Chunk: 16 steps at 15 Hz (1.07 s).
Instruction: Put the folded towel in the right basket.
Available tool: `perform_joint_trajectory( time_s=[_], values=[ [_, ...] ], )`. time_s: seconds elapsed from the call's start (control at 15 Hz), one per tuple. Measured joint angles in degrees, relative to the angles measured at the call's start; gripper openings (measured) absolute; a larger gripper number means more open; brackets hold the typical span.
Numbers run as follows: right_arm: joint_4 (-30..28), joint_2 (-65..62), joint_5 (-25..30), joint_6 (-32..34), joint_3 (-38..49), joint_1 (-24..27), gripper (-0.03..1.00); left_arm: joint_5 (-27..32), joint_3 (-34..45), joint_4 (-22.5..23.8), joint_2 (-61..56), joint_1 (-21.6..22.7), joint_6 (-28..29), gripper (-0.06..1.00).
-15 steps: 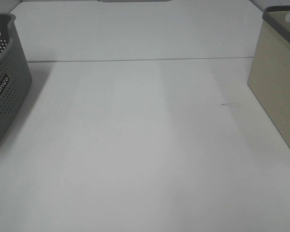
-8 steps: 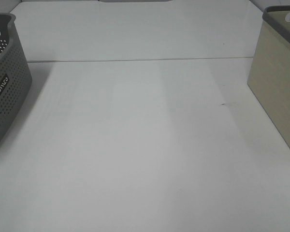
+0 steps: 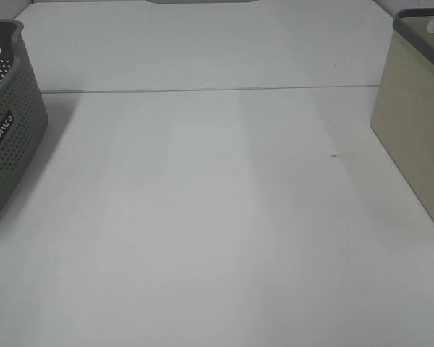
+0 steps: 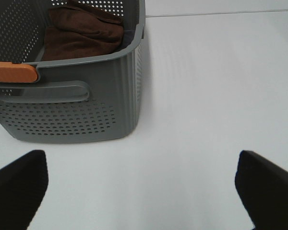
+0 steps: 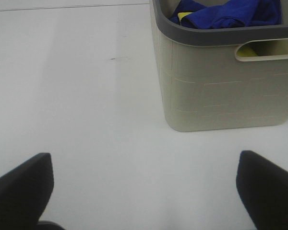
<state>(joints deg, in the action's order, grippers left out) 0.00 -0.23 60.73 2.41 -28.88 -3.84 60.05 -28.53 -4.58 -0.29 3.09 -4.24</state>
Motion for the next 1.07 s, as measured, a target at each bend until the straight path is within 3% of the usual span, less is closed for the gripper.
perform_joint_trajectory(
  time_s=[1.07],
  values=[
    [0.0,0.0,0.0,0.0,0.0,0.0,0.99,0.0,0.0,0.0,0.0,0.0,0.0,0.99]
  ],
)
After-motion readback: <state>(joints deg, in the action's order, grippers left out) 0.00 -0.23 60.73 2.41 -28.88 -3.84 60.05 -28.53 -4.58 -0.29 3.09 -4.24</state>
